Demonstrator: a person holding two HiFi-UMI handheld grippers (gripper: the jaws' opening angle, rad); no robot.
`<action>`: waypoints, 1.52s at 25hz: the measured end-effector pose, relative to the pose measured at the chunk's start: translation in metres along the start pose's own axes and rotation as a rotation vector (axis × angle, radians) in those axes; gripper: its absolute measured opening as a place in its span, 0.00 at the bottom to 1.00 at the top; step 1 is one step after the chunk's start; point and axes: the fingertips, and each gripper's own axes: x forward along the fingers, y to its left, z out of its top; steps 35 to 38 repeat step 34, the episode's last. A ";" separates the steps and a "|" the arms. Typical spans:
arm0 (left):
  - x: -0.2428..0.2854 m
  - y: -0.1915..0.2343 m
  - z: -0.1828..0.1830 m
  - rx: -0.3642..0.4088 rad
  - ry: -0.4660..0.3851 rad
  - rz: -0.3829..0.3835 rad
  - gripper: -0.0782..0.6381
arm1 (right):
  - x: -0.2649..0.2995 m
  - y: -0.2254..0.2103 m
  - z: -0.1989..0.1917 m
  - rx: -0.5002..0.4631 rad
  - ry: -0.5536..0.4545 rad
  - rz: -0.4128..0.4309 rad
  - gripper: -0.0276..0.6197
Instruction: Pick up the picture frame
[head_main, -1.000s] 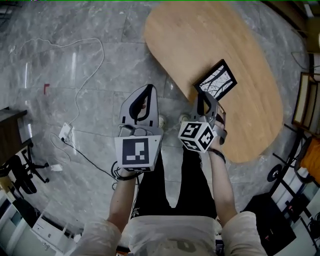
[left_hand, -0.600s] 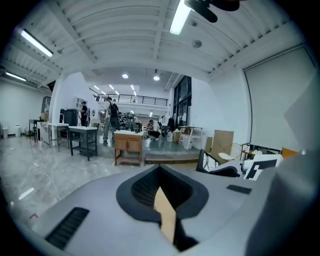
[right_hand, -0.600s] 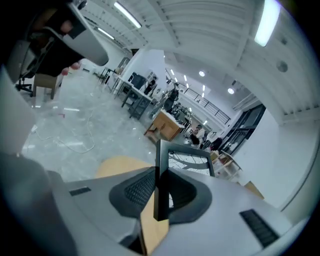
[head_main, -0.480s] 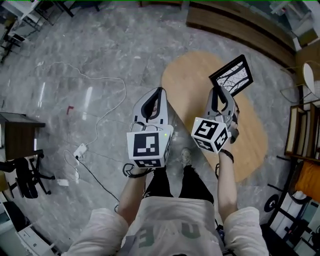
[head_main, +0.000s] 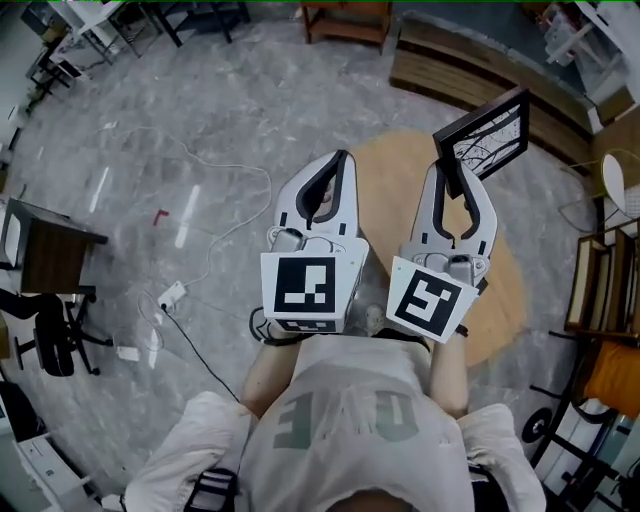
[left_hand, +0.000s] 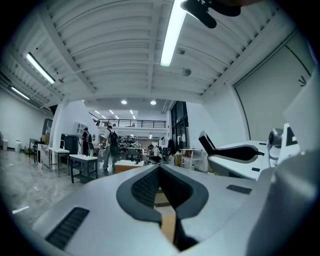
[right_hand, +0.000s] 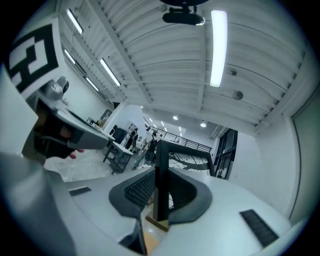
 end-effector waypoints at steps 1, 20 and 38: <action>-0.004 -0.002 0.006 0.005 -0.017 0.004 0.12 | -0.006 -0.001 0.009 0.036 -0.025 0.000 0.17; -0.036 -0.010 0.011 -0.005 -0.070 0.029 0.12 | -0.044 0.002 0.029 0.275 -0.113 0.071 0.17; -0.037 -0.007 0.006 -0.025 -0.052 0.030 0.12 | -0.048 0.006 0.031 0.282 -0.107 0.085 0.17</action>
